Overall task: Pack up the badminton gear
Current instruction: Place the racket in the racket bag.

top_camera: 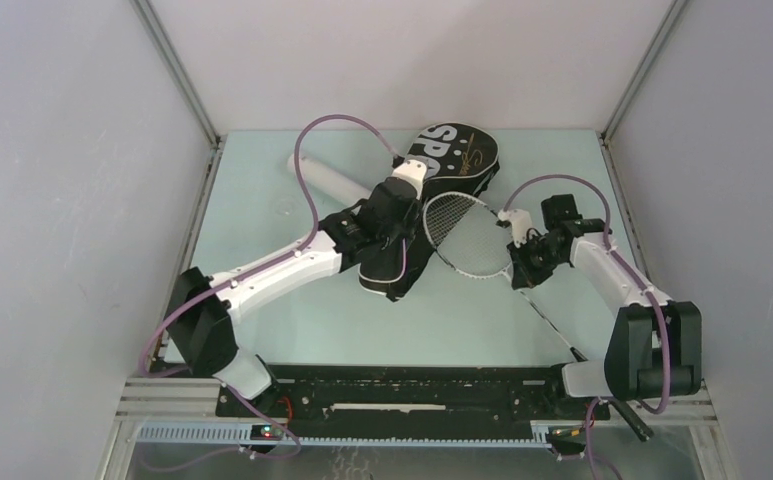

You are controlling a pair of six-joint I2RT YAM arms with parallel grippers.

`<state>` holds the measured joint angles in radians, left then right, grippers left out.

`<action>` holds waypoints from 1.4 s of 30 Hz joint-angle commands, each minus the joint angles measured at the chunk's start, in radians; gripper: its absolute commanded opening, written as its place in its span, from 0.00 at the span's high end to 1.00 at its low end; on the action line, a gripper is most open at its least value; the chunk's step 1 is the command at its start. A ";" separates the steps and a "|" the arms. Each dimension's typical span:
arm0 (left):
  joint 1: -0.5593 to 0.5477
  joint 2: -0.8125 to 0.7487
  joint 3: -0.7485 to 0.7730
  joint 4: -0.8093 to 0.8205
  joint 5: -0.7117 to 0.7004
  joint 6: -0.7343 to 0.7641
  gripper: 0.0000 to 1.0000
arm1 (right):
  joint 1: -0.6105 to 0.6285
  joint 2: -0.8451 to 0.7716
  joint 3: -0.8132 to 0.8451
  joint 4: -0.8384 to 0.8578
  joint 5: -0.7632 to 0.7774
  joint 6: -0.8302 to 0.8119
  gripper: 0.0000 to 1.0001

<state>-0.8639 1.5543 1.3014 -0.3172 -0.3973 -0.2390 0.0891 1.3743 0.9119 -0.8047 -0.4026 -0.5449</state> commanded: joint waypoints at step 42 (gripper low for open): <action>-0.203 0.034 -0.049 0.210 -0.097 0.369 1.00 | 0.118 0.084 0.162 -0.080 0.044 0.246 1.00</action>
<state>-1.0367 1.5848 1.2598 -0.2199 -0.4656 0.0422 0.1928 1.4288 0.9939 -0.8604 -0.3771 -0.3923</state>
